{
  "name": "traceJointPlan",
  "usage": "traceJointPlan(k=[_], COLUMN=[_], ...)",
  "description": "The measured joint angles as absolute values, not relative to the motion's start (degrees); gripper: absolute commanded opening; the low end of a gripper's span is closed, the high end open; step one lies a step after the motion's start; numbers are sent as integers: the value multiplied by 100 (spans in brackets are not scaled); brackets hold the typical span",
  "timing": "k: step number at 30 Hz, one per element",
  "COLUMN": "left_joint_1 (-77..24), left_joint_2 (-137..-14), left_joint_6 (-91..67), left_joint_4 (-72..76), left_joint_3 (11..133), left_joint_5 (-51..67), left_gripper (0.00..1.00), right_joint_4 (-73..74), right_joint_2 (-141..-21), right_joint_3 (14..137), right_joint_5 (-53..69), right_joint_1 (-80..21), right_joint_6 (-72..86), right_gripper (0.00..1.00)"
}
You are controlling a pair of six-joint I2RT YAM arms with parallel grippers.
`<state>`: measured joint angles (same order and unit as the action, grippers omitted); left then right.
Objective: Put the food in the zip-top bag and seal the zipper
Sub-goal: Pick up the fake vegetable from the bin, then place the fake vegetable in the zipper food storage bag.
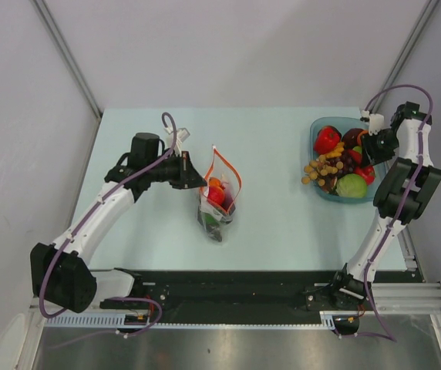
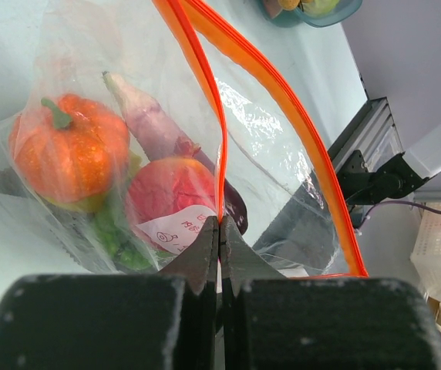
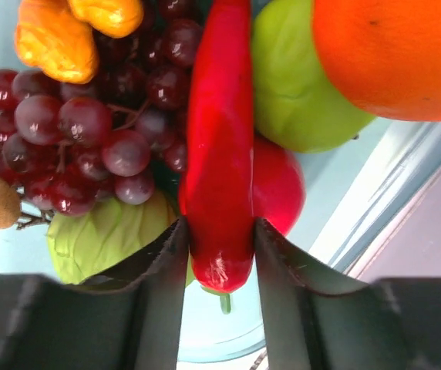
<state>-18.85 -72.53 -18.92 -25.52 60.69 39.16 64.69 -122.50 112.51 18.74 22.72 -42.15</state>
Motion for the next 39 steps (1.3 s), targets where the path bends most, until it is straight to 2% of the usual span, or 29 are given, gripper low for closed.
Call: traceJointPlan(k=[1, 7, 12, 17, 21, 27, 33, 39], left_joint_1=[-1885, -1885, -1885, -1887, -1890, -1890, -1916, -1925], left_joint_2=[-7266, -7297, -7297, -7297, -7271, -7067, -6879, -6678], left_joint_6=[-1890, -1881, -1883, -1903, -1964, -2069, -2102, -2115], left_joint_4=[-2569, -2606, -2602, -2591, -2574, -2530, -2495, -2495], left_joint_3=[6080, 6130, 6130, 6130, 6130, 6106, 5996, 5865], left_joint_5=[3916, 3916, 3911, 3861, 3756, 3601, 3489, 3426], left_gripper=[0, 0, 0, 0, 0, 0, 0, 1], right_joint_4=[6497, 6665, 6914, 6952, 6724, 5927, 5352, 5170], right_joint_2=[-12250, -12175, -11559, -10228, -9227, -8191, -8221, -8611], right_joint_3=[11251, 11255, 11382, 11402, 11264, 10136, 9636, 9636], right_joint_5=[1896, 2165, 2705, 3437, 4023, 4401, 3848, 3524], right_joint_1=[2274, 2432, 2694, 2493, 1378, -1048, -2460, -3273], right_joint_6=[-4246, -4187, -3865, -3109, -2099, -574, 626, 1236], right_gripper=[19, 0, 0, 0, 0, 0, 0, 0])
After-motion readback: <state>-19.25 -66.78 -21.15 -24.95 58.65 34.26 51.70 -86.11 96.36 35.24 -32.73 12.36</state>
